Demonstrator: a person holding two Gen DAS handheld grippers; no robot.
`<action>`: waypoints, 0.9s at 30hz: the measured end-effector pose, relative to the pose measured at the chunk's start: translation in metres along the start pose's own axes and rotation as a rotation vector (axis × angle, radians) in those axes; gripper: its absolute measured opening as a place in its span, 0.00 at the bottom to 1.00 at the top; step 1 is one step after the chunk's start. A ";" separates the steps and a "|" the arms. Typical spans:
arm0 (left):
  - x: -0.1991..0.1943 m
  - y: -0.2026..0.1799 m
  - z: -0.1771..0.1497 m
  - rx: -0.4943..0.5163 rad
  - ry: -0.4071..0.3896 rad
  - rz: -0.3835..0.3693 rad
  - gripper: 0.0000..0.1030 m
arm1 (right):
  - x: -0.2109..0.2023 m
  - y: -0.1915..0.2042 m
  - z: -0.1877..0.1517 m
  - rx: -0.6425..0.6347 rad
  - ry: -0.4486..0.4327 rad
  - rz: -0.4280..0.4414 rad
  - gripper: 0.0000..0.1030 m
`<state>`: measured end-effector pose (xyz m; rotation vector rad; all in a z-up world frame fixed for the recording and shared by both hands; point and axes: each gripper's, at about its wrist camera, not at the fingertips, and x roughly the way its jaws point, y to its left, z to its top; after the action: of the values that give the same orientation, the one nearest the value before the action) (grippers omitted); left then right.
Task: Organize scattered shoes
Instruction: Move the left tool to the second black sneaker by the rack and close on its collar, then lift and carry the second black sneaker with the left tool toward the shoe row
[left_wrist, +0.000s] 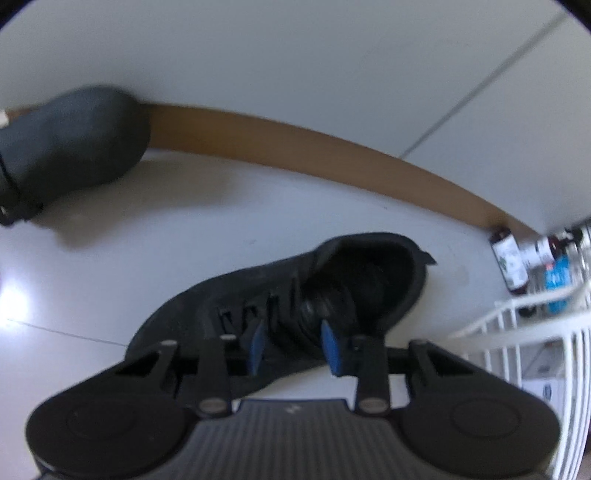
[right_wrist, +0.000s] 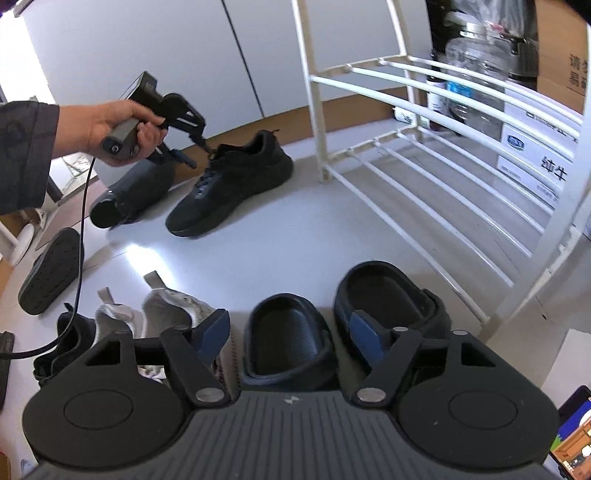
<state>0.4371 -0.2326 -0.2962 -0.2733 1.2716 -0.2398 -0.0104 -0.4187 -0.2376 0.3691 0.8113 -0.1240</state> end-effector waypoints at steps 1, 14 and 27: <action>0.004 0.000 -0.001 -0.001 -0.004 -0.011 0.29 | 0.000 -0.001 -0.001 0.000 -0.002 -0.004 0.73; 0.018 -0.007 0.000 0.023 -0.091 0.020 0.02 | 0.010 -0.001 -0.004 -0.042 -0.004 -0.033 0.73; -0.029 0.006 0.016 0.050 -0.127 0.013 0.01 | 0.015 0.006 -0.006 -0.020 0.000 -0.027 0.72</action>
<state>0.4450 -0.2169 -0.2676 -0.2338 1.1400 -0.2391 -0.0027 -0.4105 -0.2509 0.3396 0.8168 -0.1409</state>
